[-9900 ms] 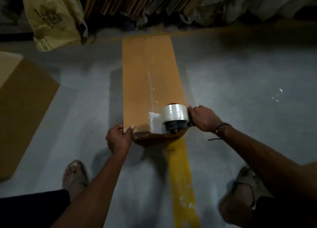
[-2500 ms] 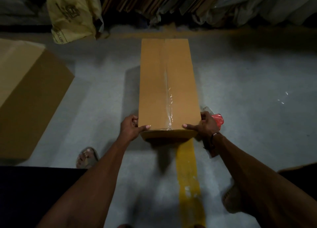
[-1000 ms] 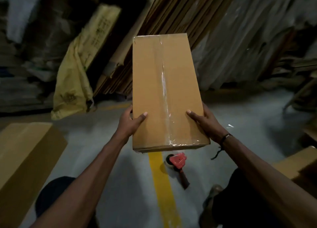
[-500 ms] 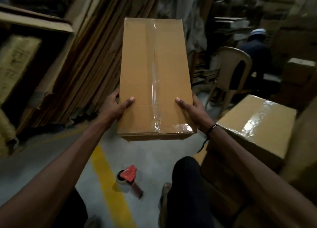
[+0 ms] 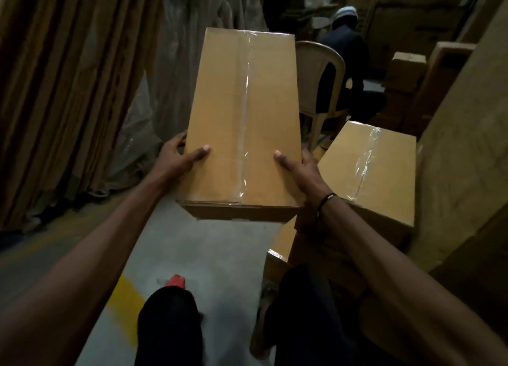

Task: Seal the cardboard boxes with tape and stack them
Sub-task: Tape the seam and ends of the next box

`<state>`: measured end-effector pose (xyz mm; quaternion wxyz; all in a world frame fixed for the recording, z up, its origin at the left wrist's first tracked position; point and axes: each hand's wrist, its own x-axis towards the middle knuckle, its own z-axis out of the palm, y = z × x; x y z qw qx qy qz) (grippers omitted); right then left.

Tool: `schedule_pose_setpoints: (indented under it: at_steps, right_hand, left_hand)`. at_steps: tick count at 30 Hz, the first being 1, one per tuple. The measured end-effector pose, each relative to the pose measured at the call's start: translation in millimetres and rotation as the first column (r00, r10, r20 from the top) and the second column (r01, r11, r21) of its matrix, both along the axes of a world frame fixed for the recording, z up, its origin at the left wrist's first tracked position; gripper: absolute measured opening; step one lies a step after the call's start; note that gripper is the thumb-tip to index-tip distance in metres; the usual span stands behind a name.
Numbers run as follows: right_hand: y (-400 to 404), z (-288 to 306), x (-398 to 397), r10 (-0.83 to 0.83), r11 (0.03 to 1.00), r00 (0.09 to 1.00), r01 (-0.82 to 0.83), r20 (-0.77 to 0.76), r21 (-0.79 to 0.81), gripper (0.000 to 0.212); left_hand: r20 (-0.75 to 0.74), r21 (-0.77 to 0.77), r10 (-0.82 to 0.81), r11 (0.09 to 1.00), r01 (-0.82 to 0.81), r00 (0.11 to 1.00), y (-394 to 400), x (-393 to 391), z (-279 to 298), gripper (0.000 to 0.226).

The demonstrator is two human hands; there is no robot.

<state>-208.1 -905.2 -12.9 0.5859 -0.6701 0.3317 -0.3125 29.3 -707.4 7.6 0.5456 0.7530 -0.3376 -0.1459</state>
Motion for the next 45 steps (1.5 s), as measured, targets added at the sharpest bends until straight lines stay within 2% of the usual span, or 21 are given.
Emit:
schedule_pose_setpoints:
  at_steps: [5,9,14,17,21,24,32,35,38,40,45]
  right_hand:
    - [-28.0,-48.1,48.9,-0.025,0.996,0.999,0.027,-0.020,0.090,0.072]
    - [-52.9,-111.4,95.7,-0.074,0.987,0.994,0.084,-0.077,0.136,0.094]
    - [-87.7,-193.5,135.4,-0.130,0.968,0.982,0.155,-0.136,0.197,0.072]
    - [-104.1,-236.2,147.4,-0.156,0.961,0.971,0.192,-0.179,0.201,0.069]
    - [-121.6,-294.3,152.5,-0.207,0.944,0.936,0.268,-0.285,0.192,0.050]
    - [-129.5,-331.2,149.7,-0.233,0.934,0.913,0.307,-0.336,0.185,0.046]
    - [-166.0,-400.7,133.1,-0.290,0.896,0.827,0.411,-0.481,0.168,0.045]
    - [-166.4,-424.2,124.6,-0.342,0.880,0.769,0.464,-0.540,0.103,0.066]
    - [-173.0,-434.2,125.4,-0.409,0.881,0.718,0.471,-0.564,-0.040,0.089]
    - [-177.9,-438.7,125.2,-0.431,0.883,0.697,0.457,-0.573,-0.108,0.091]
    - [-180.2,-448.4,126.4,-0.449,0.881,0.644,0.436,-0.620,-0.184,0.082]
  left_hand:
    - [-0.055,0.132,0.043,0.991,-0.035,0.998,-41.8,47.7,-34.4,0.087]
    - [-0.063,0.268,0.005,0.963,0.013,0.998,-76.7,92.5,-75.6,0.094]
    - [-0.167,0.383,-0.010,0.921,0.074,0.986,-122.5,131.0,-142.6,0.112]
    - [-0.230,0.403,-0.054,0.904,0.146,0.972,-147.3,146.5,-185.4,0.111]
    - [-0.307,0.428,-0.053,0.884,0.187,0.950,-180.1,157.1,-248.8,0.102]
    - [-0.289,0.458,-0.083,0.863,0.214,0.954,-199.6,161.0,-292.9,0.095]
    - [-0.256,0.491,-0.184,0.821,0.292,0.949,-251.1,160.1,-379.0,0.097]
    - [-0.243,0.489,-0.237,0.808,0.330,0.941,-269.9,161.2,-403.3,0.087]
    - [-0.235,0.512,-0.253,0.789,0.340,0.939,-278.8,167.1,-419.9,0.089]
    - [-0.218,0.510,-0.255,0.794,0.332,0.942,-282.4,170.9,-429.6,0.092]
    - [-0.171,0.503,-0.280,0.799,0.328,0.945,-293.5,170.5,-444.2,0.093]
